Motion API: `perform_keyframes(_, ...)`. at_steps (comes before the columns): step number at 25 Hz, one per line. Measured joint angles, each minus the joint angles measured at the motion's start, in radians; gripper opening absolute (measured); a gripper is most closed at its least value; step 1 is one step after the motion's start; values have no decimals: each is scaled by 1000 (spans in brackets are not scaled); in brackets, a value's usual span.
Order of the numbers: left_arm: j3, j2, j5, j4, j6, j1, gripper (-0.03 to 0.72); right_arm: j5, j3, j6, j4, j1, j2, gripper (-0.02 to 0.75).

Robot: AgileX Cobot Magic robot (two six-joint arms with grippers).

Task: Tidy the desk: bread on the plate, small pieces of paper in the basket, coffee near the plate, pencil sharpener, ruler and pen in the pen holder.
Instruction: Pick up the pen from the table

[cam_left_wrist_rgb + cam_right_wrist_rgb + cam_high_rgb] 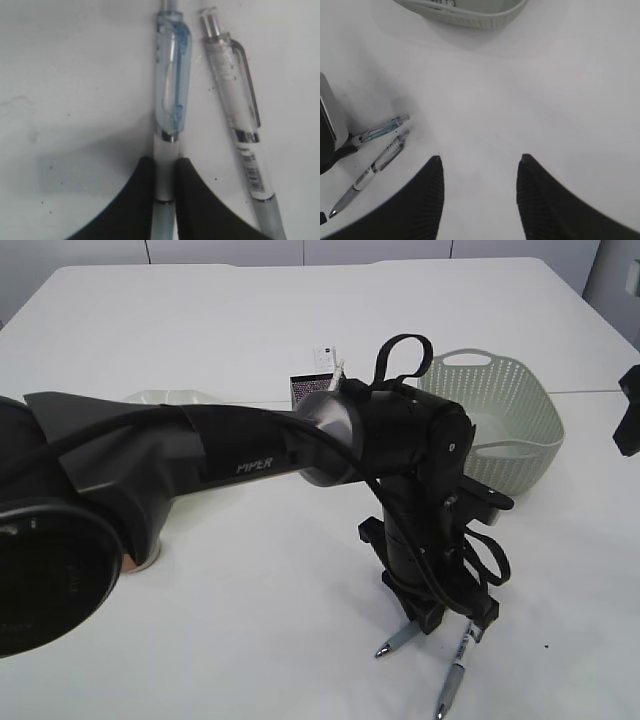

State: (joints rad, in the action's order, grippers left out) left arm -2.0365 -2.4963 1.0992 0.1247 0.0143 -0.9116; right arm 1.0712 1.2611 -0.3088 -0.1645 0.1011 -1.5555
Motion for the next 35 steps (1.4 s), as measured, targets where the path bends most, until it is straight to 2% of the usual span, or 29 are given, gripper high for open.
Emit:
perform_keyframes(10,-54,-20,68,0,0,0,58,0,0,4,-15,0,0,378)
perform_keyframes(17,-119,-23,114,-1,47,14,57,28,6,6,-56,0,0,379)
perform_keyframes(23,-119,16,119,-4,66,46,57,51,46,12,-104,0,0,378)
perform_keyframes(29,-114,103,120,-6,71,51,57,73,50,26,-110,0,0,378)
perform_keyframes(35,-13,229,124,-49,87,51,57,94,50,29,-111,0,5,379)
